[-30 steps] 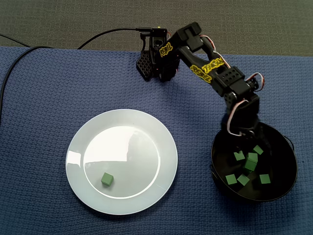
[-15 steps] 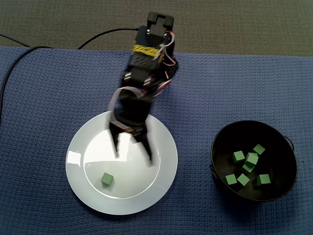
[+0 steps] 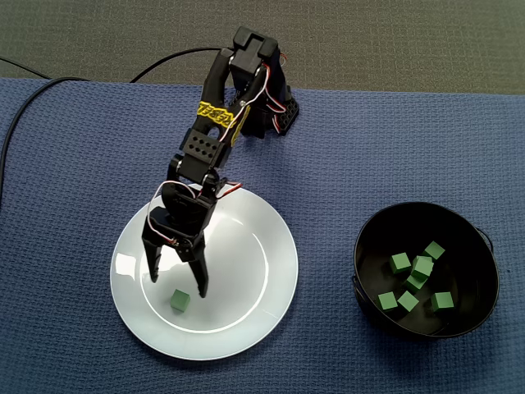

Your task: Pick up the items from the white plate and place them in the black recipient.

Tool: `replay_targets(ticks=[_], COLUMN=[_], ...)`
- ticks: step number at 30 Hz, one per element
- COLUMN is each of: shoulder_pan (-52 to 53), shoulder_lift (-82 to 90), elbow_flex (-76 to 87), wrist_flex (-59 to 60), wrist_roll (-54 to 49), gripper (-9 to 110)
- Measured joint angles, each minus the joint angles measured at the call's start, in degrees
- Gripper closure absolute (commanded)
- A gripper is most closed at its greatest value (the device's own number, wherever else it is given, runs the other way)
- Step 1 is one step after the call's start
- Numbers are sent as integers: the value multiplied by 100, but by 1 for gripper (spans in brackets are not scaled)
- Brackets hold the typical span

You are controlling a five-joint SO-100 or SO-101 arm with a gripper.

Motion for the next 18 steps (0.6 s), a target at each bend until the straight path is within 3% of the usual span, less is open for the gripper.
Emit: replay_targets(ticks=[18], shoulder_pan=[26], shoulder_lift=[-826], elbow_flex=[158], wrist_flex=[-1081], wrist_roll=[105], gripper=[75])
